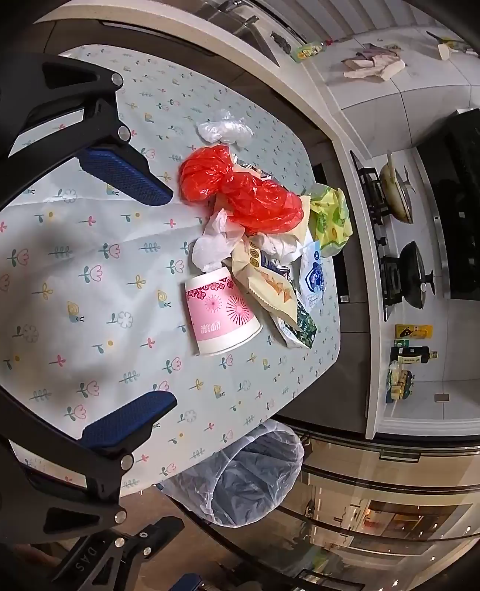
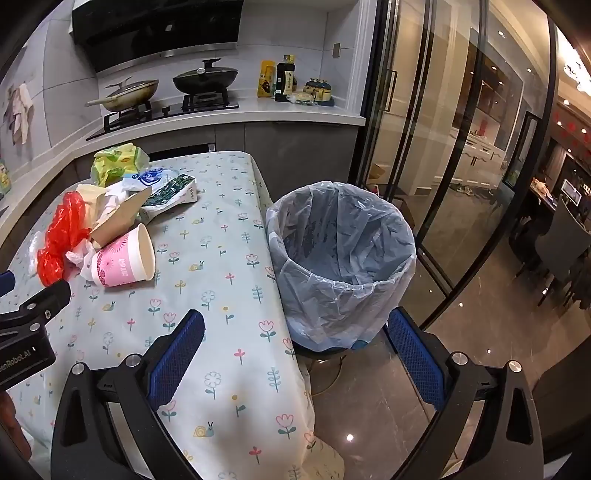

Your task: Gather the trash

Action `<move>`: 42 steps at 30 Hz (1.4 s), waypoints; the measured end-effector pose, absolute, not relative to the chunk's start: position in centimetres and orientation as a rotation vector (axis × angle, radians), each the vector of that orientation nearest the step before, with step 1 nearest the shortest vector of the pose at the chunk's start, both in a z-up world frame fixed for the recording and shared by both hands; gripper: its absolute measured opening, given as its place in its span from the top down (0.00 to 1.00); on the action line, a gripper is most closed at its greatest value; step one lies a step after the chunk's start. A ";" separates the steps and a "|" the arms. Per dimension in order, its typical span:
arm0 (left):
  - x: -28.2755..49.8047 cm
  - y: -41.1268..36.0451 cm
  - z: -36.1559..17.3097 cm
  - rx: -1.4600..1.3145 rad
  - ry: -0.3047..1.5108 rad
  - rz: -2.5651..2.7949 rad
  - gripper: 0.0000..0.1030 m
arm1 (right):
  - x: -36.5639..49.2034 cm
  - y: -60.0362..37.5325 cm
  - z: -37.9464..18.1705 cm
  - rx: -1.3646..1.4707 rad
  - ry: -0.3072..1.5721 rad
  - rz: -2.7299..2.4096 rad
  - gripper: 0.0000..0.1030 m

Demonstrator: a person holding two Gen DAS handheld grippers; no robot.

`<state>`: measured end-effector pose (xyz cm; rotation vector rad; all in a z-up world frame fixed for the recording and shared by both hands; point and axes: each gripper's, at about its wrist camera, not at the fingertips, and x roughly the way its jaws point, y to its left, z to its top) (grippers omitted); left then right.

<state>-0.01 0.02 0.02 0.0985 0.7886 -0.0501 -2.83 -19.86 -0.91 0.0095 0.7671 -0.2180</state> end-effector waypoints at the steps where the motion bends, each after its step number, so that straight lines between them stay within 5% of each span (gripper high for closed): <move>1: 0.0 0.0 0.0 0.101 0.788 -0.050 0.07 | -2.9 -19.9 -0.9 0.006 0.766 -0.217 0.07; 42: -0.6 -1.3 0.4 0.113 0.783 -0.064 0.07 | -3.7 -20.3 -0.7 0.000 0.747 -0.218 0.07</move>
